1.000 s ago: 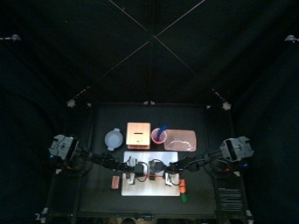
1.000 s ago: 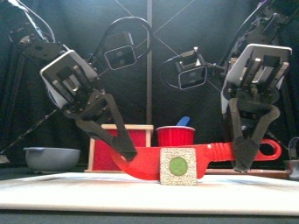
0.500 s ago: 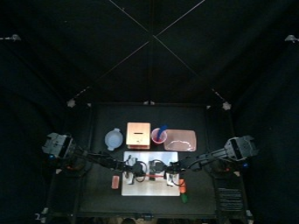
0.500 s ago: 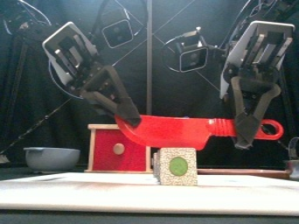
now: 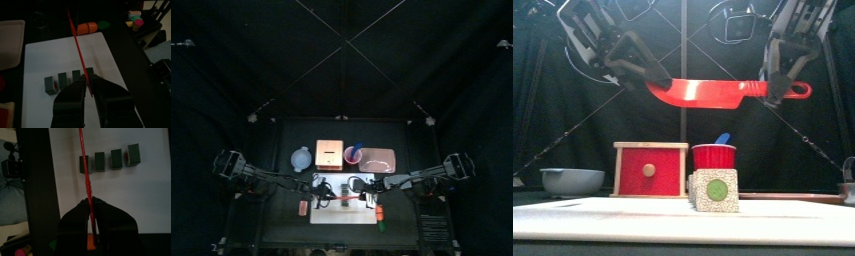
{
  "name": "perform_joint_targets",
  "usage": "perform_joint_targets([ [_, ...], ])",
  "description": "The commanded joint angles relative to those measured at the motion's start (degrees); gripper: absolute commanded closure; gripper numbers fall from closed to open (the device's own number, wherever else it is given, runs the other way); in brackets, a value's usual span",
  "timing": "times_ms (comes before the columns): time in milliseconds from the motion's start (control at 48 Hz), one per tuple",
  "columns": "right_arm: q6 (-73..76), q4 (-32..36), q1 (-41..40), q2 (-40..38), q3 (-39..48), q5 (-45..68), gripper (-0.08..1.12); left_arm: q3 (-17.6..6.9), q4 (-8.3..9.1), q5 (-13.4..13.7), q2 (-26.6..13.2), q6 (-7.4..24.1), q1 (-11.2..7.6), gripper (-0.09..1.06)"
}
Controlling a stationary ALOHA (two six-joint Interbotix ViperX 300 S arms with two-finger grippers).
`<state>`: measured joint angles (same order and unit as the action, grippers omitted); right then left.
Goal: Place sushi on board then cut the sushi with the knife then place the pieces on the plate
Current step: Cut the sushi into 4 pieces
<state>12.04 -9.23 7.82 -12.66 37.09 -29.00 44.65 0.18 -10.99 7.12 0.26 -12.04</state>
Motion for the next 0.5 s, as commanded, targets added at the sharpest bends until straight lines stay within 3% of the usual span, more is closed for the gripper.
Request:
perform_joint_targets([
  [21, 0.0, 0.2, -0.9, -1.9, -1.2, 0.2, 0.53, -0.3, 0.35, -0.4, 1.4, 0.0, 0.35, 0.43],
  [208, 0.0, 0.4, -0.9, -1.8, -1.4, 0.4, 0.53, 0.1, 0.18, -1.2, 1.4, -0.1, 1.05, 0.38],
  [500, 0.1, 0.4, -0.9, -1.8, -1.0, 0.4, 0.53, 0.4, 0.18, -1.3, 1.4, -0.1, 1.85, 0.21],
])
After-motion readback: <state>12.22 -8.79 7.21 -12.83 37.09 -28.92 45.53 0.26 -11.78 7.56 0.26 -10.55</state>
